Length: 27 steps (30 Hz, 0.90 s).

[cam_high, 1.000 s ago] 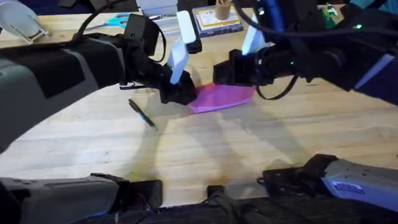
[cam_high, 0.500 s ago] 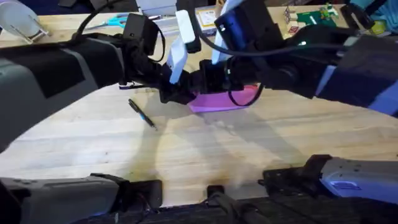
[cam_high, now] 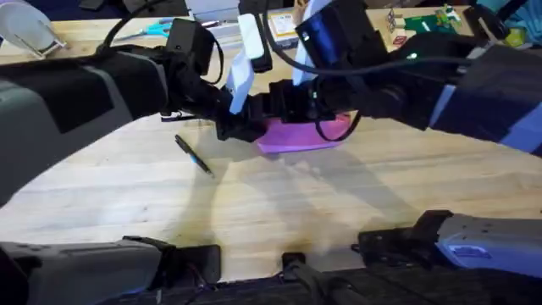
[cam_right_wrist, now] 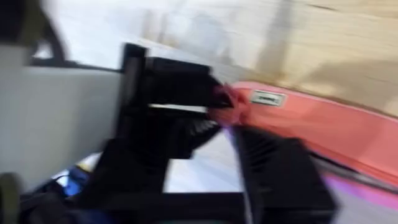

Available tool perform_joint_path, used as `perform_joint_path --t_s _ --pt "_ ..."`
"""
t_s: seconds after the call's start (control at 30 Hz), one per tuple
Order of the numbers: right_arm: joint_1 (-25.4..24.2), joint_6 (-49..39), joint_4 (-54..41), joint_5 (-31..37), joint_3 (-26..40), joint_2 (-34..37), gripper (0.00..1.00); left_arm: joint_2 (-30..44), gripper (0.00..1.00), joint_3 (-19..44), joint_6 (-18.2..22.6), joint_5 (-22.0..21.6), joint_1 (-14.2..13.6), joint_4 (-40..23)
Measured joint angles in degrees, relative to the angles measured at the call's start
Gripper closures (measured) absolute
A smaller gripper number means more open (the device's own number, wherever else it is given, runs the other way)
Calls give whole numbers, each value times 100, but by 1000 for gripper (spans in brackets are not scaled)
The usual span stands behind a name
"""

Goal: Unzip the bag, pick up the pens from the table one at a time and place them inside, then zip the bag closed.

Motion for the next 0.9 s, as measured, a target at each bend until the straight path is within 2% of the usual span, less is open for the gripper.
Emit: perform_joint_path --t_s 0.03,0.07,0.1,0.37,0.63,0.7,0.77,0.83,0.9 --pt "-46 -42 -83 81 0 -21 154 0 901 0 16 9 10 -2" --pt "-82 -82 -149 152 -1 -42 49 0 902 0 24 16 24 -2" --pt "-113 -97 -170 163 -2 -60 16 0 902 0 23 15 31 6" --pt "-199 -367 -498 -120 0 -471 4 0 901 0 5 -16 4 23" --pt "-363 -1207 -1228 -137 0 -861 4 0 892 0 3 -20 -4 31" --pt "-364 -1491 -1412 -40 0 -987 4 0 677 0 5 -17 -5 35" --pt "-364 -1764 -1561 56 0 -1107 4 0 345 0 -1 -17 -16 33" --pt "-382 -1960 -1757 117 25 -1188 4 0 58 0 -23 -16 -26 31" --pt "-434 -2101 -2033 146 119 -1212 4 0 13 0 -21 -17 -26 31"
